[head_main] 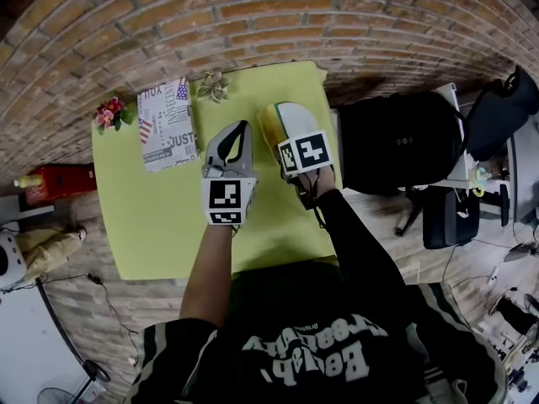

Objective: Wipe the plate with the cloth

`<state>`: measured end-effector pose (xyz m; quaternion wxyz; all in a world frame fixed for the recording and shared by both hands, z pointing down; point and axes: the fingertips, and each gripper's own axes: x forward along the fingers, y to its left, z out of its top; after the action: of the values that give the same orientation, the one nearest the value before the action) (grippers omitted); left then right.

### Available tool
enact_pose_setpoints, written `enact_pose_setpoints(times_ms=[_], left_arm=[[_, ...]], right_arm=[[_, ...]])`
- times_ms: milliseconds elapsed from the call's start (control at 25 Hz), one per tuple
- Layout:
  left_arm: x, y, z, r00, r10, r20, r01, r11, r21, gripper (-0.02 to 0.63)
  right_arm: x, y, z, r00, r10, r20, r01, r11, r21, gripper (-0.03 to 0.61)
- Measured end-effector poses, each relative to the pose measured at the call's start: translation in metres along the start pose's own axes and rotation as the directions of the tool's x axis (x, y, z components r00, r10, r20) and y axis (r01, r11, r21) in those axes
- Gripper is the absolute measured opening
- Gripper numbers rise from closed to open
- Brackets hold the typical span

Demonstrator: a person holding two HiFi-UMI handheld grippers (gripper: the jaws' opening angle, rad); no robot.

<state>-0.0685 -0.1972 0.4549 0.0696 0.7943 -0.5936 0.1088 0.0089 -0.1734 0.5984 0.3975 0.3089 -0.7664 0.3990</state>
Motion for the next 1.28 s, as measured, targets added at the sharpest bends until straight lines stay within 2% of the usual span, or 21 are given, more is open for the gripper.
enact_pose_setpoints(times_ms=[120,280,640,1000,1120,1280], left_arm=[[-0.003,0.008,-0.003,1.000,0.019,-0.007,-0.019,1.000,-0.007,0.003],[-0.003,0.012,-0.003,1.000,0.028,-0.001,-0.028,1.000,-0.014,0.003],[0.007,-0.003,-0.001,1.000,-0.011,-0.001,0.011,1.000,-0.010,0.003],[0.010,-0.015,-0.005,0.999,-0.051,-0.006,0.051,0.999,-0.019,0.003],[0.008,-0.015,-0.006,0.998,-0.060,-0.009,0.060,0.998,-0.015,0.003],[0.004,-0.017,-0.004,0.997,-0.071,-0.006,0.071,0.997,-0.011,0.003]], right_arm=[[0.009,0.005,-0.007,1.000,-0.005,-0.028,0.005,1.000,-0.023,0.137],[0.007,-0.003,-0.008,0.999,-0.019,-0.028,0.019,1.000,-0.007,0.137],[-0.017,-0.050,-0.021,0.996,-0.090,-0.015,0.091,0.992,0.087,0.137],[-0.042,-0.099,-0.032,0.984,-0.179,0.007,0.175,0.967,0.187,0.137],[-0.045,-0.091,-0.030,0.986,-0.164,0.028,0.156,0.969,0.191,0.137],[-0.044,-0.055,-0.022,0.994,-0.092,0.062,0.081,0.984,0.159,0.137]])
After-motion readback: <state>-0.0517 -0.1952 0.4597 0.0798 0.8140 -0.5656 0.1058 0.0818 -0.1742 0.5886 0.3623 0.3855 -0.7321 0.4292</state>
